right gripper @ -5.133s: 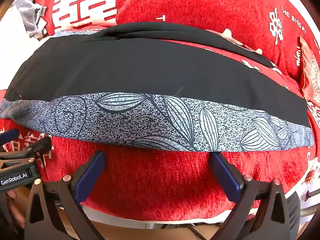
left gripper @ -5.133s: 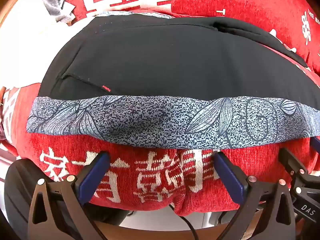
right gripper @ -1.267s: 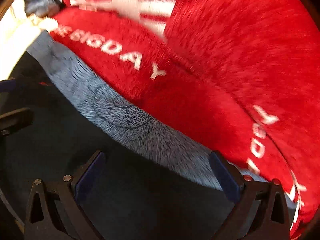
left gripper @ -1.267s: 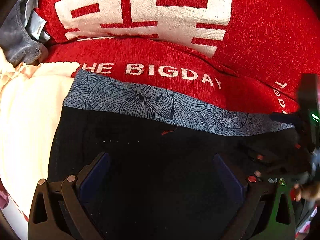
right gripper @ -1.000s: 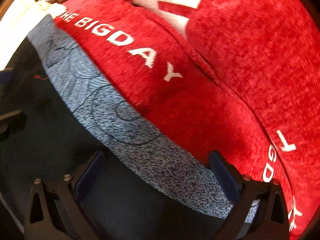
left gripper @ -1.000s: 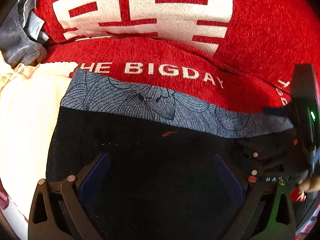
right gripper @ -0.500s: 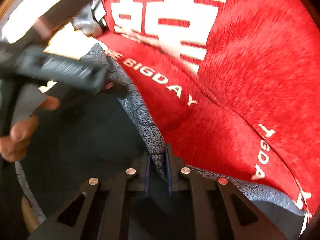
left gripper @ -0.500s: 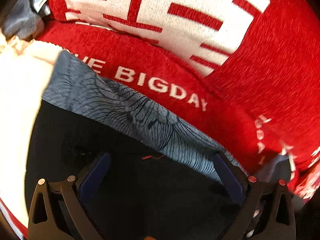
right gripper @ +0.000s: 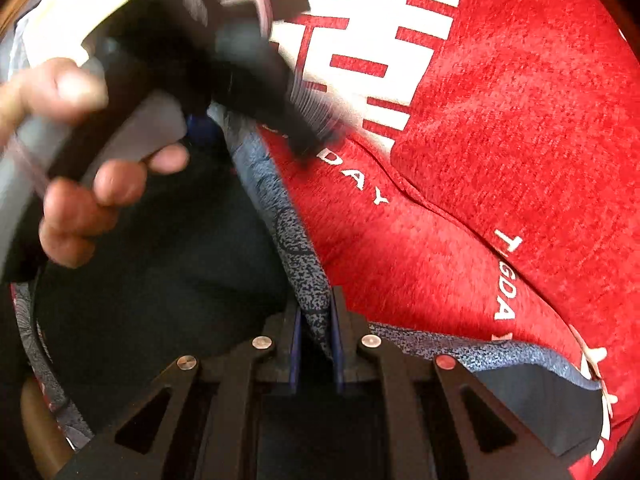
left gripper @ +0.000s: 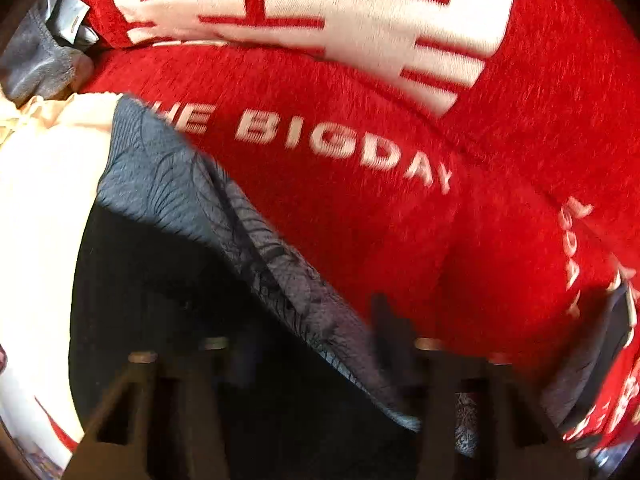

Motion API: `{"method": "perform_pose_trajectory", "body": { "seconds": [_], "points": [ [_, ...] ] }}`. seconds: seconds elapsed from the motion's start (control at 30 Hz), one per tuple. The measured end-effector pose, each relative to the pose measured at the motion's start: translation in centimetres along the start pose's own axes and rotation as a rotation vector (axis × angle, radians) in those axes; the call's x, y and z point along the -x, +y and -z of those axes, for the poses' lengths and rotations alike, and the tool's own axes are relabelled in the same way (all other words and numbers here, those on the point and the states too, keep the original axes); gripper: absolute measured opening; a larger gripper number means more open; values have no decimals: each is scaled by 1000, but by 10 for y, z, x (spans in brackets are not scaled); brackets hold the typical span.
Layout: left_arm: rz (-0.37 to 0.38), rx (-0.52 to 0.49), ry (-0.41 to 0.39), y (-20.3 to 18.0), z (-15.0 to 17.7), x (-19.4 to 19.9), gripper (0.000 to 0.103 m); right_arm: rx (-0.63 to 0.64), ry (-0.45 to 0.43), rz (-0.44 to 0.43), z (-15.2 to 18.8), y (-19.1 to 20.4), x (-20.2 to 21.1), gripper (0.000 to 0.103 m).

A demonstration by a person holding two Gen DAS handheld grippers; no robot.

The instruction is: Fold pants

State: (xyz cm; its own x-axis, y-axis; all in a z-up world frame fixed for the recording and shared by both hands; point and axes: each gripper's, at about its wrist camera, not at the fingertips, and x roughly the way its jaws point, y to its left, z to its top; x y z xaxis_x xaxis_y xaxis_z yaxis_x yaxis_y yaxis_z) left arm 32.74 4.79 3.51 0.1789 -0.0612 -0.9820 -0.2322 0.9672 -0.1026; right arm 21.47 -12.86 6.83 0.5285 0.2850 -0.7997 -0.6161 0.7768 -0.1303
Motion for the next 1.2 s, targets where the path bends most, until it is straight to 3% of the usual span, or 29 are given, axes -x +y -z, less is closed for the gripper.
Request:
{"method": "perform_pose_trajectory", "body": {
  "seconds": [0.07, 0.2, 0.37, 0.47, 0.53, 0.6, 0.67, 0.7, 0.77, 0.8, 0.83, 0.87, 0.9, 0.93, 1.0, 1.03, 1.1, 1.2],
  "points": [
    [66, 16, -33, 12, 14, 19, 27, -25, -14, 3, 2, 1, 12, 10],
    [161, 31, -106, 34, 54, 59, 27, -70, -40, 25, 15, 5, 39, 10],
    [198, 30, -123, 49, 115, 86, 27, -108, -60, 28, 41, 24, 75, 4],
    [176, 35, -132, 65, 148, 82, 27, -117, -37, 18, 62, 40, 85, 4],
    [144, 60, -93, 77, 166, 66, 27, -140, 0, 9, 78, 48, 84, 4],
    [176, 119, -27, 92, 174, 45, 22, -185, 18, -17, 86, 45, 83, 4],
    [190, 121, -66, 95, 173, 53, 22, -254, 34, -20, 83, 30, 82, 5],
    [190, 112, -75, 93, 172, 58, 22, -303, 34, -8, 77, 16, 82, 10],
    [208, 80, -102, 83, 166, 71, 22, -413, 33, 22, 58, -19, 79, 44],
    [211, 54, -122, 75, 162, 79, 22, -468, 34, 43, 47, -39, 76, 79],
    [208, 35, -127, 70, 160, 83, 27, -510, 16, 58, 35, -58, 74, 89],
    [210, 13, -125, 64, 157, 86, 52, -527, -8, 56, 20, -75, 70, 89],
    [211, 4, -115, 60, 155, 87, 94, -513, -8, 56, 7, -83, 65, 89],
    [203, 14, -121, 58, 152, 87, 103, -474, 8, 34, -8, -88, 55, 89],
    [193, 56, -177, 62, 148, 91, 103, -339, 84, -72, -39, -88, 24, 89],
    [191, 66, -169, 62, 144, 89, 103, -262, 129, -102, -49, -84, 7, 89],
    [199, 80, -121, 64, 133, 81, 103, -115, 210, -80, -63, -70, -28, 89],
    [191, 102, -98, 66, 118, 72, 103, -25, 319, -98, -63, -63, -78, 87]
  ]
}}
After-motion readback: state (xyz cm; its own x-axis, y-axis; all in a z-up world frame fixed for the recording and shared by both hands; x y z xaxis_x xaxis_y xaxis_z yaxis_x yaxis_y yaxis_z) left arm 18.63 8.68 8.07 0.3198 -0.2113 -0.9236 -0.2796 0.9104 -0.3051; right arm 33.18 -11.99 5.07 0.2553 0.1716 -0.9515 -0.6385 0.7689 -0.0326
